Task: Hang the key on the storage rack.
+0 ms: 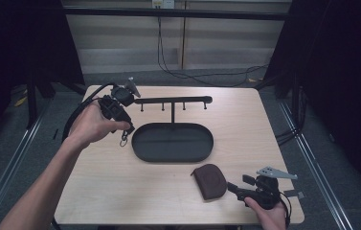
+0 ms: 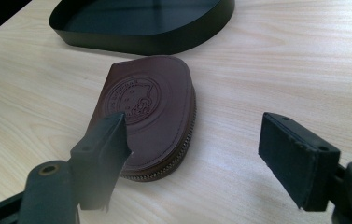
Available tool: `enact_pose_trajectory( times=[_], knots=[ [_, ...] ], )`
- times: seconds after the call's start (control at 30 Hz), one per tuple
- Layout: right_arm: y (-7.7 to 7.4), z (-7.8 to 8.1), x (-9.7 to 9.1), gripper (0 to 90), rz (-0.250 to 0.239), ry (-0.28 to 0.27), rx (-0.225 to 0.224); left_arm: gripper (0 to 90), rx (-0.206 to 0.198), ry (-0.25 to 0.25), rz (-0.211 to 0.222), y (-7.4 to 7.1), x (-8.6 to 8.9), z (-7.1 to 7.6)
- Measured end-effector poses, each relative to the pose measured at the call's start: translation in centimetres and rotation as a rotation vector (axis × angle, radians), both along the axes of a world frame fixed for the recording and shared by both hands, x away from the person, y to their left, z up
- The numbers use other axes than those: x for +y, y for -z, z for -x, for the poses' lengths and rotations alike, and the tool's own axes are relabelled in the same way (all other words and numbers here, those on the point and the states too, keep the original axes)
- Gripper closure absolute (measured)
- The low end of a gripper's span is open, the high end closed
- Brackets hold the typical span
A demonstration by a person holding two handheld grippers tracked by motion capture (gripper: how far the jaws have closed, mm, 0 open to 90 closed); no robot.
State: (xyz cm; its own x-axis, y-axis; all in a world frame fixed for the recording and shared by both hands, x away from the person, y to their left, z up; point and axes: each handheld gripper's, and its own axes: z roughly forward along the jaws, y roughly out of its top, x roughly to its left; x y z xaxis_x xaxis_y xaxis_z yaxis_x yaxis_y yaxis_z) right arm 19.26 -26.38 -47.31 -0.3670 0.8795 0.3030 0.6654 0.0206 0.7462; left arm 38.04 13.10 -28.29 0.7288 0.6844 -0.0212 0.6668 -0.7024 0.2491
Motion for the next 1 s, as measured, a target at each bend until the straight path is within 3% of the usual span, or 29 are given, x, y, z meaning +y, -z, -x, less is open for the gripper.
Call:
enact_pose_trajectory(
  times=[0.63, 0.73, 1.0],
  knots=[
    [0.0, 0.1, -0.1, 23.9, -0.007, -0.004, 0.003, 68.4, 0.028, -0.041, -0.007, -1.3, -1.8, -2.6],
    [0.0, 0.1, 0.0, 23.9, -0.008, -0.005, 0.004, 68.4, 0.023, -0.044, -0.027, -1.6, -2.2, -3.1],
    [0.0, 0.1, -0.1, 24.0, -0.012, -0.004, 0.002, 68.4, 0.024, -0.047, -0.026, -2.6, -2.6, -4.4]
  ],
)
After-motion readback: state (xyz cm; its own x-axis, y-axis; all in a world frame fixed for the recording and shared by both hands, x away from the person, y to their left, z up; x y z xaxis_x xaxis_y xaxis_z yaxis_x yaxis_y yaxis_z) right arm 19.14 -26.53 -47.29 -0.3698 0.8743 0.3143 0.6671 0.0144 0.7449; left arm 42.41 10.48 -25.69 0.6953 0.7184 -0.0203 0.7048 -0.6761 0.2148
